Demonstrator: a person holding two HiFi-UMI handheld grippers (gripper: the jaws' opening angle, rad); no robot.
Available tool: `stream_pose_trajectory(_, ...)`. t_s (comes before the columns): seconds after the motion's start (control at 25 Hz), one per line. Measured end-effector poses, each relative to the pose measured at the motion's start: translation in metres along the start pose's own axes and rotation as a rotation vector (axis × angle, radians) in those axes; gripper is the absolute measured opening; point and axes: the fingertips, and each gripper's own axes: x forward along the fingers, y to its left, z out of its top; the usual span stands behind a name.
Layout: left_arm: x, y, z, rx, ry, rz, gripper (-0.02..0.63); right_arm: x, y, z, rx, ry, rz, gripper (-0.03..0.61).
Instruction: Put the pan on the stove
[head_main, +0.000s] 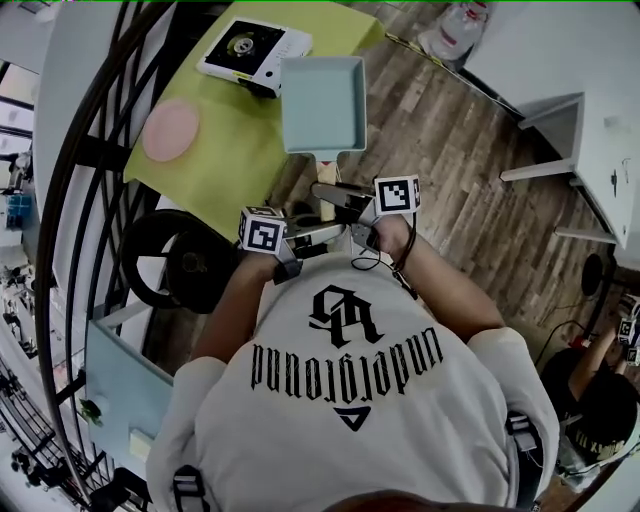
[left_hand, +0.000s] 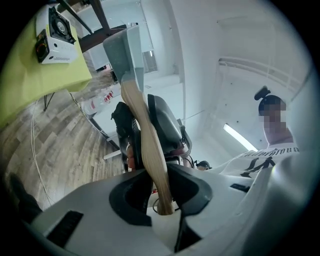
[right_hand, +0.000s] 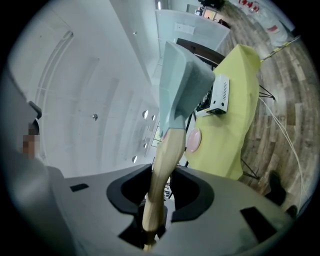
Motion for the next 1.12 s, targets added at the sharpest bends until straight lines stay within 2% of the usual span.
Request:
stream_pose_trajectory(0.28, -0.024, 0.048, 0.091, -0.007, -0.01, -0.014, 0.091, 0.054, -0.029, 0.086, 0.007, -0.004, -0.007, 0.117)
stream_pose_trajectory(0.4, -0.036, 0.06, 0.129, -0.023, -0.017, -0.02, 0.091, 0.078, -0.036, 0.119, 0.039, -0.01, 0.003, 0.118)
stream_pose_trajectory(0.68, -0.059, 0.09, 0.198, -0.031, -0.012, 0.001, 0.091, 0.123, -0.052, 0.182, 0.038, 0.022, 0.013, 0.117)
stream_pose_trajectory(0.84, -0.067, 0.1, 0.222, -0.04, -0.056, 0.023, 0.091, 0.14, -0.055, 0.201, 0.037, 0.06, 0.032, 0.117)
stream_pose_trajectory(0.96, -0.066, 0.111, 0.243, -0.045, -0.099, 0.044, 0.091, 0.149, -0.058, 0.218, 0.079, 0.084, 0.074, 0.118)
stream_pose_trajectory(1.12, -0.066, 0.132, 0.273, -0.039, -0.169, 0.096, 0.091, 0.162, -0.072, 0.242, 0.04, 0.184, 0.101, 0.118)
